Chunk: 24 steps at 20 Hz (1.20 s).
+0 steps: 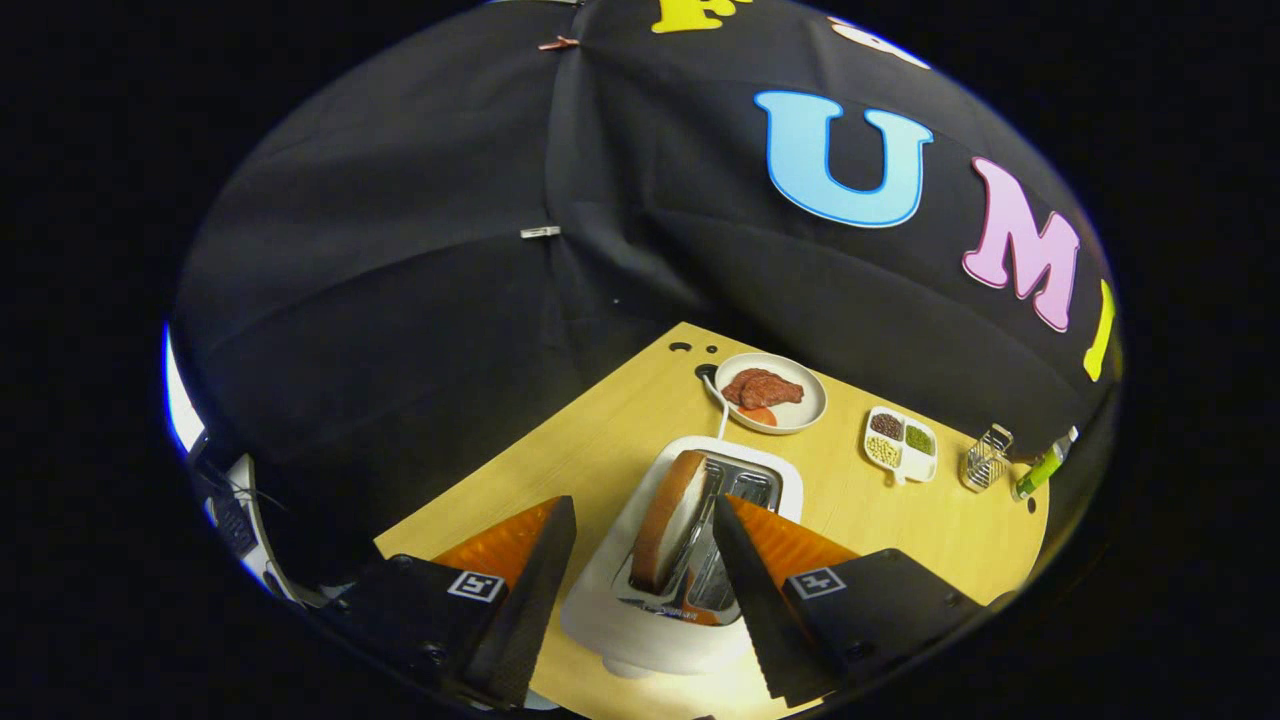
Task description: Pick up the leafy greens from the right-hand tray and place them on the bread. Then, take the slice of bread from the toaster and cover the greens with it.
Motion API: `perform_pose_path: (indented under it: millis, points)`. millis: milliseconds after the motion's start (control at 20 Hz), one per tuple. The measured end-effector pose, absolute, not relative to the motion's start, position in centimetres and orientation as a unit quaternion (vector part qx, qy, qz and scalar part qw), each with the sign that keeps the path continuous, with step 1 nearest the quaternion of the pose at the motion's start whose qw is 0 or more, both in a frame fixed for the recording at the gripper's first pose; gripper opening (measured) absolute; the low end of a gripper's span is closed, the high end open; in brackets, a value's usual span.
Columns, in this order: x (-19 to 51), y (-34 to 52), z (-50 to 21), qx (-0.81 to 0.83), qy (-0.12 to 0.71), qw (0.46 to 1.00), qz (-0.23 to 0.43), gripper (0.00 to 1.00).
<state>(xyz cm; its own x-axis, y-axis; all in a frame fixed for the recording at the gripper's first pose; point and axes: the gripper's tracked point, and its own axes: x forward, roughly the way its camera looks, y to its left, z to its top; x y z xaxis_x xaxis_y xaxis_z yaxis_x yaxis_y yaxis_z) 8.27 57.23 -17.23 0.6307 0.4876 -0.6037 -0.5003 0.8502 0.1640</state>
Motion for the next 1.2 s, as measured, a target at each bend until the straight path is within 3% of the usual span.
perform_pose_path:
  millis: [200,300,500,850,1200]
  points:
    - [9.8,57.6,-19.2,0.004,0.362,0.905,0.222,0.85]
    - [10.3,57.3,-19.9,0.012,0.373,0.906,0.200,0.66]
    - [11.0,56.5,-20.4,0.031,0.377,0.911,0.164,0.18]
    - [10.1,56.3,-19.0,0.043,0.375,0.910,0.171,0.13]
    - [11.0,52.6,-11.6,0.108,0.325,0.921,0.187,0.12]
